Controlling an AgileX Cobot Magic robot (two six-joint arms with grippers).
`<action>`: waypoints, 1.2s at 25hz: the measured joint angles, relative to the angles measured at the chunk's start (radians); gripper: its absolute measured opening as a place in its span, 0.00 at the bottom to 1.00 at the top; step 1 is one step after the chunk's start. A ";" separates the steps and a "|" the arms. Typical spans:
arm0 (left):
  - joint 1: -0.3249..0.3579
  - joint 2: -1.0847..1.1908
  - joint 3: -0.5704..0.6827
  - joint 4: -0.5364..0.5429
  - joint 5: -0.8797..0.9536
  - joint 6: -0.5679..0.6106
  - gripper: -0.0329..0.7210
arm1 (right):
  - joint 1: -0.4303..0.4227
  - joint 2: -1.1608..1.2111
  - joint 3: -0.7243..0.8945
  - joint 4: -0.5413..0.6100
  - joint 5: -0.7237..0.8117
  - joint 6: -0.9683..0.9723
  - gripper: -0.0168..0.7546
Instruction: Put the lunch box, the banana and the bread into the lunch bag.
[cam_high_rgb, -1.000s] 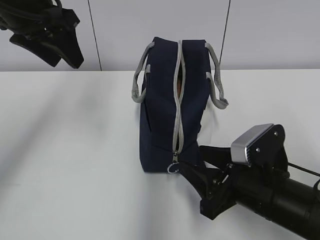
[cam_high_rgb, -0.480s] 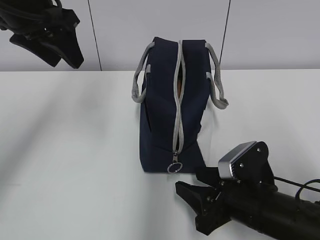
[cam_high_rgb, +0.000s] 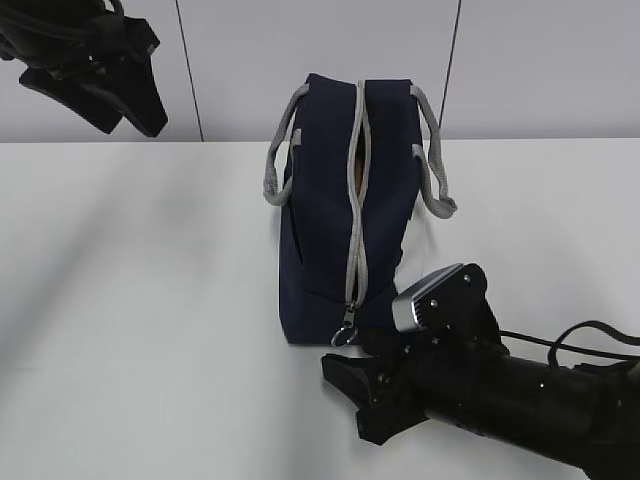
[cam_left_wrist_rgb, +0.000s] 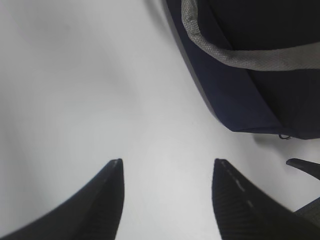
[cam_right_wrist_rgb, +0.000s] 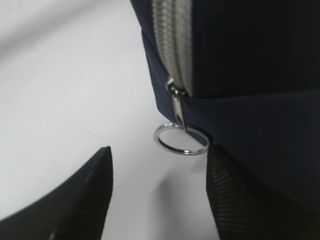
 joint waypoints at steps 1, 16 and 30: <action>0.000 0.000 0.000 0.000 0.000 0.000 0.61 | 0.000 0.000 -0.009 -0.005 0.019 0.005 0.61; 0.000 0.000 0.000 0.000 0.000 0.000 0.60 | 0.000 0.000 -0.065 -0.056 0.095 0.020 0.56; 0.000 0.000 0.000 0.000 0.000 0.000 0.57 | 0.000 0.001 -0.065 -0.005 0.104 0.022 0.26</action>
